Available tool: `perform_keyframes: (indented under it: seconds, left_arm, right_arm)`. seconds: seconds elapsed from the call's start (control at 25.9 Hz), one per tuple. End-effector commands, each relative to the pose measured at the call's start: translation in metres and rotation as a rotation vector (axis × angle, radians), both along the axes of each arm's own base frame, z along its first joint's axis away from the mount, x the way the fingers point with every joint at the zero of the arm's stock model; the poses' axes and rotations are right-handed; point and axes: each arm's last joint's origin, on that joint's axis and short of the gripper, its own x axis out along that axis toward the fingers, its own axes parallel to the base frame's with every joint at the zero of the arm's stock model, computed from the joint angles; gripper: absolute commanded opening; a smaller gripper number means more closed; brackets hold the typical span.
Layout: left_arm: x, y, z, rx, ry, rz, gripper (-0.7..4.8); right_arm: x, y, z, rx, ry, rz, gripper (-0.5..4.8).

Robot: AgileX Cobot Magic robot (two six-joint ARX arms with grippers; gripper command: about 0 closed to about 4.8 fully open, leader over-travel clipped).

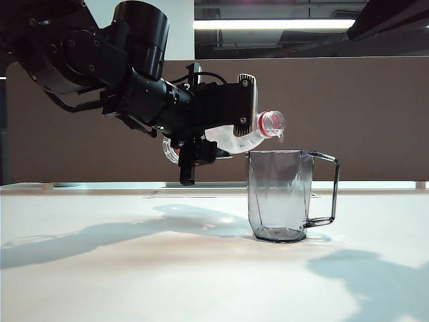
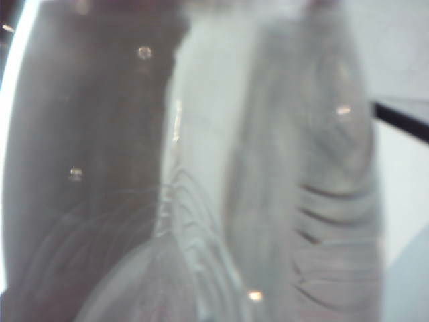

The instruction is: Pick up the mineral water bottle with the left hand on the table and pour water into the mug until it's half full.

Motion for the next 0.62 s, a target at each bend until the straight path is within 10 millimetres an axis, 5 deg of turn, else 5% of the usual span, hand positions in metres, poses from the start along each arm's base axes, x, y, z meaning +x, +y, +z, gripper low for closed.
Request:
perform_keyframes:
  seconds: [0.04,0.62]
  left_arm:
    - [0.0009,-0.0017,0.0119,-0.031,-0.076,-0.009,2.36]
    - [0.0011,-0.0015,0.0118,-0.02,-0.086,-0.01,2.36]
  right_arm:
    - [-0.0001,-0.0002,0.0028,0.009,-0.015,0.003,-0.08]
    - [-0.0002,-0.0001,0.0028,0.009,-0.015,0.004,-0.08]
